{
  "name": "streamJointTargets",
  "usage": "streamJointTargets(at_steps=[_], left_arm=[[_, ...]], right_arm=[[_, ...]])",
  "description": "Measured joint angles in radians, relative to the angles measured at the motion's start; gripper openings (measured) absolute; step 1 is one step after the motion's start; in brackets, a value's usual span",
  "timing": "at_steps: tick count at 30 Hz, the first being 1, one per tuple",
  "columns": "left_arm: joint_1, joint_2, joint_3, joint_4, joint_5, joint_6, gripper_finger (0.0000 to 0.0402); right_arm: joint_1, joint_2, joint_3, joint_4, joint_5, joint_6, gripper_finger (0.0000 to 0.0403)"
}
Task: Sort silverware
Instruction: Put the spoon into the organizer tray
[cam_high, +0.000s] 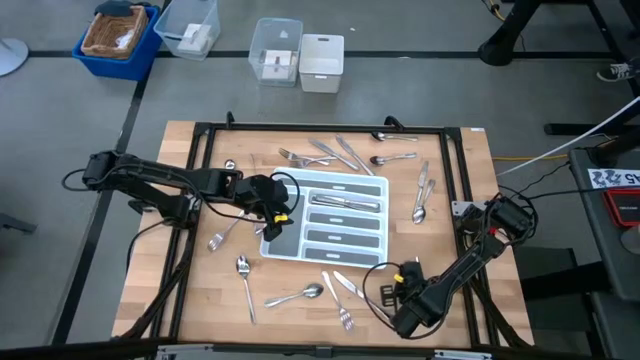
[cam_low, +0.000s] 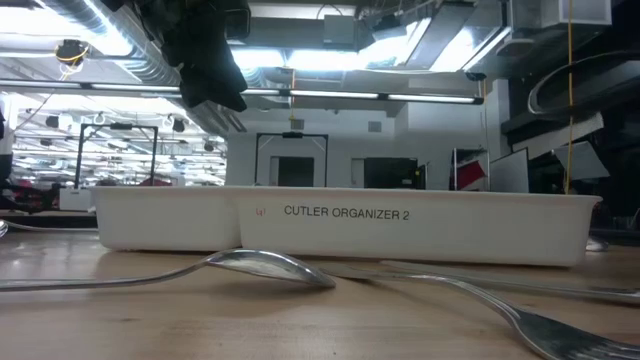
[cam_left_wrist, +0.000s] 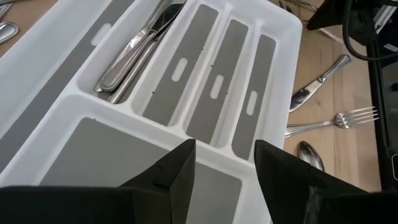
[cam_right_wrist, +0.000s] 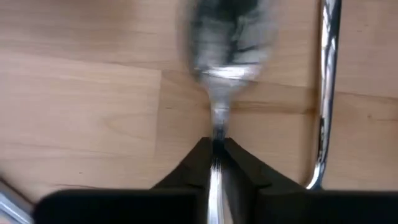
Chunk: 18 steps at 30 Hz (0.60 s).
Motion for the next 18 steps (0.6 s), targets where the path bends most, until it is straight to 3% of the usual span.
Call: streamJointTargets(at_steps=[3,18], left_arm=[[0.000,0.000,0.000,0.000,0.000,0.000,0.0155],[0.000,0.000,0.000,0.000,0.000,0.003,0.0155]], right_arm=[[0.000,0.000,0.000,0.000,0.011,-0.021,0.0011],[0.000,-0.123,0.031,-0.032,0.028,-0.077,0.0006]])
